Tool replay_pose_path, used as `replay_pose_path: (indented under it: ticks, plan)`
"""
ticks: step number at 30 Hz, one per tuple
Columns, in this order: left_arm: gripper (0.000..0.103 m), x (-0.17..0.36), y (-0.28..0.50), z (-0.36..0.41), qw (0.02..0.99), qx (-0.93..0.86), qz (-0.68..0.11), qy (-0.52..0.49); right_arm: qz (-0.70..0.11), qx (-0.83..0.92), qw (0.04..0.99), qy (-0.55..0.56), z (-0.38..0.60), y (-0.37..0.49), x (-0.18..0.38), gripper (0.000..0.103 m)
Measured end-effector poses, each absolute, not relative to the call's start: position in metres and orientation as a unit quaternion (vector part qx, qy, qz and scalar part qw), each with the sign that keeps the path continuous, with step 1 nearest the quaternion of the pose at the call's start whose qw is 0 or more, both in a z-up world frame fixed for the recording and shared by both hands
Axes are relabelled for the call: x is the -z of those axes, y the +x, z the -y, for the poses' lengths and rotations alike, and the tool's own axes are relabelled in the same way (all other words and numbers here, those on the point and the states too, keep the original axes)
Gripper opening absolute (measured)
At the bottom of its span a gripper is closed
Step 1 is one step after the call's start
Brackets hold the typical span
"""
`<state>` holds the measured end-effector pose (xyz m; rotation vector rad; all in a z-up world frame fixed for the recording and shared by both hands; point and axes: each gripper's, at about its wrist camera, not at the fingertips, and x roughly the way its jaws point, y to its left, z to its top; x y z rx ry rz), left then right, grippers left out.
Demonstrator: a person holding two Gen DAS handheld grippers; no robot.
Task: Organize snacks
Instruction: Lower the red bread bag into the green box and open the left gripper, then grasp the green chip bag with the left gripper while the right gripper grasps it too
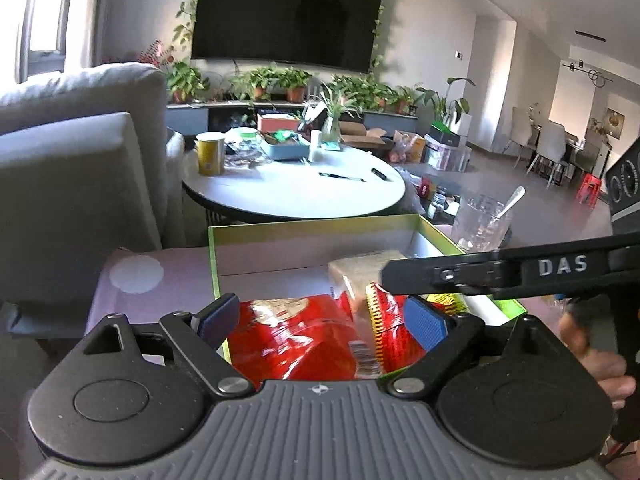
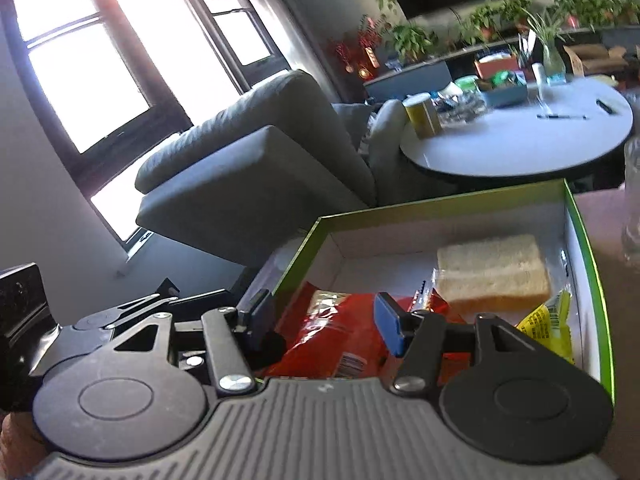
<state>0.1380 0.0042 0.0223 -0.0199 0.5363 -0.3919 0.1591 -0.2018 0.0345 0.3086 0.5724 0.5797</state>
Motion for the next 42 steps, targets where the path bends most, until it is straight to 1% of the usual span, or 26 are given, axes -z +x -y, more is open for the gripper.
replay_pose_path:
  ticks: [9,17,20,23,25,28,30,36,37,42]
  plan:
    - [0.088,-0.018,0.115,-0.055,0.954,0.125,-0.266,-0.050,-0.291,-0.291,0.903,0.120,0.191,0.138,-0.033,0.056]
    - [0.088,0.023,0.106,-0.085,0.938,0.079,-0.330,-0.073,-0.331,-0.316,0.884,0.091,0.159,0.121,-0.020,0.056]
    - [0.088,0.040,0.101,-0.084,0.926,0.091,-0.359,-0.072,-0.343,-0.323,0.878,0.082,0.147,0.117,-0.014,0.056]
    - [0.087,0.048,0.092,-0.079,0.919,0.124,-0.365,-0.080,-0.353,-0.321,0.875,0.076,0.142,0.115,-0.009,0.056]
    - [0.087,0.051,0.087,-0.068,0.918,0.139,-0.367,-0.064,-0.358,-0.318,0.875,0.074,0.142,0.113,-0.007,0.056]
    - [0.087,0.051,0.078,-0.053,0.918,0.155,-0.364,-0.033,-0.365,-0.313,0.874,0.073,0.143,0.111,-0.003,0.056]
    - [0.084,0.052,0.073,-0.048,0.913,0.172,-0.368,-0.035,-0.369,-0.308,0.874,0.073,0.144,0.110,-0.002,0.056]
    - [0.084,0.045,0.058,-0.034,0.910,0.200,-0.364,-0.016,-0.381,-0.296,0.872,0.083,0.148,0.110,0.004,0.056]
    - [0.084,0.044,0.056,-0.035,0.910,0.197,-0.364,-0.016,-0.383,-0.293,0.872,0.085,0.149,0.110,0.005,0.058]
    - [0.084,0.034,0.052,-0.056,0.916,0.178,-0.356,-0.057,-0.387,-0.287,0.872,0.091,0.154,0.110,0.007,0.058]
